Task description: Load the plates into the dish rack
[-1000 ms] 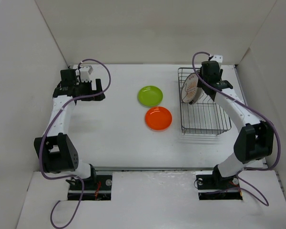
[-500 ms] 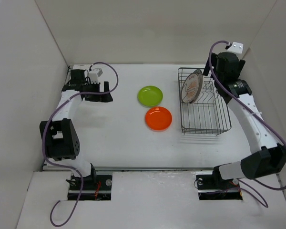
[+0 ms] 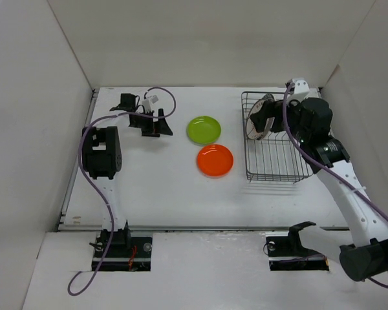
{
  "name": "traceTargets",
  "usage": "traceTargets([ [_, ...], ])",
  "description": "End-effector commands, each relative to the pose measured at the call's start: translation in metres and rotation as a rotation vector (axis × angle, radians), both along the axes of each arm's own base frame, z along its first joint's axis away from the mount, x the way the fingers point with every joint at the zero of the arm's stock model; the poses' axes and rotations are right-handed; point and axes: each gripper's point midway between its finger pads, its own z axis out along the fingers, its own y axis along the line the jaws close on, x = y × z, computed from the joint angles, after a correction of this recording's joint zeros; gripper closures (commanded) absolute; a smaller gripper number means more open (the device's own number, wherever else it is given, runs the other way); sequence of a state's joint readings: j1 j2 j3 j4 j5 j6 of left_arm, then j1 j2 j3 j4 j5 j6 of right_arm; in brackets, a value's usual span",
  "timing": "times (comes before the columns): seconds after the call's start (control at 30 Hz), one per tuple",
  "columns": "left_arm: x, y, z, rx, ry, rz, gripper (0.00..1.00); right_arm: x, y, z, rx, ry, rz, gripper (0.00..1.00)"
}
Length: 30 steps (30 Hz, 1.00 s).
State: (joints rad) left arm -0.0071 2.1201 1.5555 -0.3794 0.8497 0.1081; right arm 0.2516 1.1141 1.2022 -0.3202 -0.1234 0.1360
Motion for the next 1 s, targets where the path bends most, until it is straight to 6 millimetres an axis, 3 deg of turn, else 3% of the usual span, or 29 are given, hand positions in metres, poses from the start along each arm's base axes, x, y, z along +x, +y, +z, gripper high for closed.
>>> traceTargets([
  [0.0,0.021,-0.030,0.024,-0.112,-0.051,-0.033,0.00,-0.026,0.027,0.028,0.072,-0.091,0.128,0.00],
  [0.1,0.032,-0.049,0.022,-0.147,-0.023,-0.014,0.00,-0.043,0.037,0.021,0.109,-0.074,0.147,0.00],
  [0.13,0.034,-0.058,0.012,-0.161,-0.004,-0.023,0.00,-0.048,0.041,0.018,0.117,-0.066,0.159,0.00],
  [0.2,0.042,-0.067,0.011,-0.183,0.027,0.011,0.00,-0.054,0.045,0.014,0.121,-0.060,0.157,0.00],
  [0.23,0.046,-0.072,-0.001,-0.171,0.042,0.032,0.00,-0.058,0.047,0.011,0.115,-0.054,0.154,0.00],
  [0.3,0.056,-0.079,0.000,-0.177,0.047,0.069,0.02,-0.059,0.044,0.002,0.098,-0.022,0.132,0.00],
  [0.4,0.059,-0.098,-0.014,-0.135,0.067,0.077,0.06,-0.061,0.046,-0.010,0.073,0.017,0.116,0.00],
  [0.43,0.066,-0.098,-0.010,-0.132,0.059,0.089,0.07,-0.064,0.049,-0.012,0.069,0.028,0.129,0.00],
  [0.5,0.066,-0.107,-0.023,-0.107,0.082,0.097,0.12,-0.063,0.049,-0.012,0.073,0.029,0.110,0.00],
  [0.6,0.070,-0.103,-0.029,-0.075,0.090,0.133,0.15,-0.066,0.049,-0.009,0.085,0.024,0.109,0.00],
  [0.73,0.063,-0.105,-0.045,-0.053,0.130,0.135,0.31,-0.067,0.051,-0.004,0.087,0.014,0.111,0.01],
  [0.77,0.062,-0.104,-0.050,-0.050,0.141,0.136,0.41,-0.065,0.052,-0.003,0.087,0.014,0.111,0.01],
  [0.87,0.062,-0.103,-0.057,-0.041,0.149,0.142,0.48,-0.066,0.054,-0.003,0.094,0.017,0.110,0.01],
  [0.9,0.059,-0.103,-0.064,-0.035,0.169,0.143,0.55,-0.066,0.054,-0.003,0.094,0.017,0.110,0.01],
  [0.97,0.062,-0.103,-0.061,-0.037,0.161,0.143,0.59,-0.068,0.057,-0.003,0.094,0.018,0.121,0.01],
])
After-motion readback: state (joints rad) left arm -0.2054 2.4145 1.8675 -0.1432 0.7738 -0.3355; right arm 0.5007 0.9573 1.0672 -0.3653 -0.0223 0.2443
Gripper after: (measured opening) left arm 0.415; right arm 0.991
